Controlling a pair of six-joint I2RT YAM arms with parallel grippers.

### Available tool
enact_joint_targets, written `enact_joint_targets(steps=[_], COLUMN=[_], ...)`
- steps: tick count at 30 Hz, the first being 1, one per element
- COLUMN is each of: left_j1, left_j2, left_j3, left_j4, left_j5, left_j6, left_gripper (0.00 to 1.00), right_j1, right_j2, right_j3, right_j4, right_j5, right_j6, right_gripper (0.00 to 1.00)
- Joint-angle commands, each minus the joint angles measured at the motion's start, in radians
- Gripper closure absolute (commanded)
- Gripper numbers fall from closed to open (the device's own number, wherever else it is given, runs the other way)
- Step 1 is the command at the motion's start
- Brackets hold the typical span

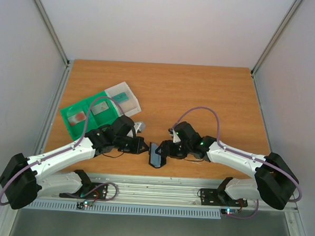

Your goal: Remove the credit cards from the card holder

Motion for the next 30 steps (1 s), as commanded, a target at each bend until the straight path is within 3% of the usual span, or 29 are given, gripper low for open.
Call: enact_joint_targets(steps=[1, 12, 14, 19, 24, 30], left_j1=[0.0, -0.001, -0.001, 0.0, 0.0, 0.0], left_j2=[-0.017, -0.043, -0.045, -0.055, -0.05, -0.044], left_j3=[0.008, -0.012, -0.012, -0.011, -0.014, -0.014], left_j4=[0.051, 0.008, 0.006, 0.002, 0.01, 0.016], left_j5=[0.004, -0.039, -0.037, -0.039, -0.035, -0.034], left_j6=[-0.003, 0.013, 0.015, 0.016, 0.016, 0.013], left_gripper=[1.0, 0.99, 1.0, 1.0, 1.0, 1.0], right_j1=[0.01, 0.01, 0.01, 0.011, 0.042, 0.078], right_j2=[0.01, -0.021, -0.026, -0.076, -0.119, -0.031], right_j3=[0.029, 0.039, 0.048, 0.084, 0.101, 0.118], right_j4=[-0.065, -0.258, -0.294, -0.353, -0.292, -0.212], right_j5=[0.049, 0.263, 0.305, 0.314, 0.236, 0.187], right_j6=[-0.009, -0.055, -0.055, -0.05, -0.029, -0.01], right_gripper=[0.4, 0.66, 0.67, 0.57, 0.5, 0.38])
